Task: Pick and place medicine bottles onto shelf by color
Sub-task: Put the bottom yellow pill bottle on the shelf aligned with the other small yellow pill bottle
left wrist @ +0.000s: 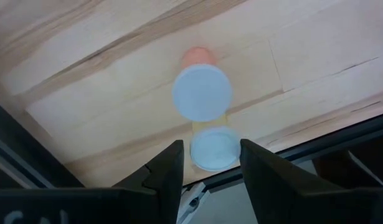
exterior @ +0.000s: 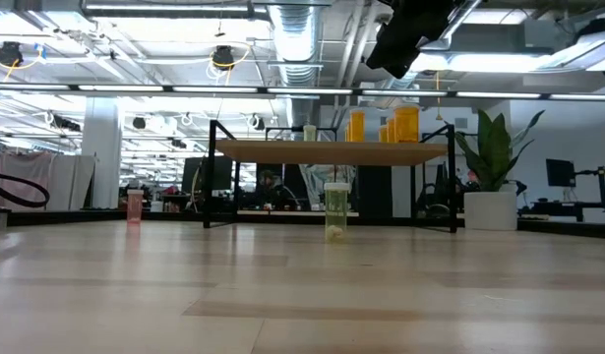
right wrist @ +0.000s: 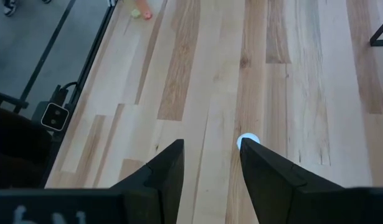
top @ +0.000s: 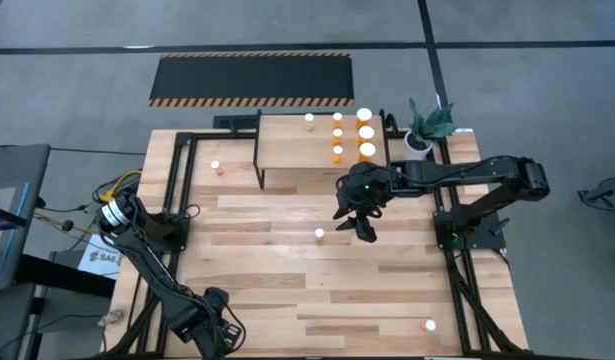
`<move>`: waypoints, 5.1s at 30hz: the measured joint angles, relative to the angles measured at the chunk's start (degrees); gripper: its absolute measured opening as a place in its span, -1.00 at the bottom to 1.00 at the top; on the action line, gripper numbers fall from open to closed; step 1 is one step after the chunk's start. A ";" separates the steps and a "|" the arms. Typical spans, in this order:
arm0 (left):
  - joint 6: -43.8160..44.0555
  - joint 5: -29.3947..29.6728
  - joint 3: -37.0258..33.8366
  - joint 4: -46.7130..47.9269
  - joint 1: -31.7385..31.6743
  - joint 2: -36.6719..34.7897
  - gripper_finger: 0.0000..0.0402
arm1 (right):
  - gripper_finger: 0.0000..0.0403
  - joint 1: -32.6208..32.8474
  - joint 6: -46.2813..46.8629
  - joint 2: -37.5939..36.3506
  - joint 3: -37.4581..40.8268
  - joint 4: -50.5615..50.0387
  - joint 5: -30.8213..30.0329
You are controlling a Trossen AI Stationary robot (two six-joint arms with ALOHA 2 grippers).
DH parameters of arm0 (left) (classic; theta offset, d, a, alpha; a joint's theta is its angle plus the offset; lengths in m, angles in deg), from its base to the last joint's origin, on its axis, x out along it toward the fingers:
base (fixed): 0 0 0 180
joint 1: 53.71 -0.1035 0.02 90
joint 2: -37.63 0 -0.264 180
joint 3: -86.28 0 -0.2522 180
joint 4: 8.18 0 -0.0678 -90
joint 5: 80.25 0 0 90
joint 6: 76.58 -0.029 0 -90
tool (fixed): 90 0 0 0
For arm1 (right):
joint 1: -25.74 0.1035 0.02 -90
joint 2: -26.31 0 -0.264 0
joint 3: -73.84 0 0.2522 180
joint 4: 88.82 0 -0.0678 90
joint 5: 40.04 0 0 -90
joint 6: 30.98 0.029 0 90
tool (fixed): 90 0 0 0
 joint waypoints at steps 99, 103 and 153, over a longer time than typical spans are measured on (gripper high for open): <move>-123.18 4.62 41.21 35.34 -83.90 2.24 -0.44 | -0.12 -19.56 6.16 -11.23 9.42 29.59 -1.84; -123.81 4.81 41.16 35.59 -82.76 3.40 -0.44 | -0.12 -19.56 6.16 -11.23 9.42 29.61 -1.82; -125.16 10.80 44.61 31.33 -82.05 -1.94 -0.16 | -0.12 -19.14 6.01 -11.08 9.42 31.89 -1.60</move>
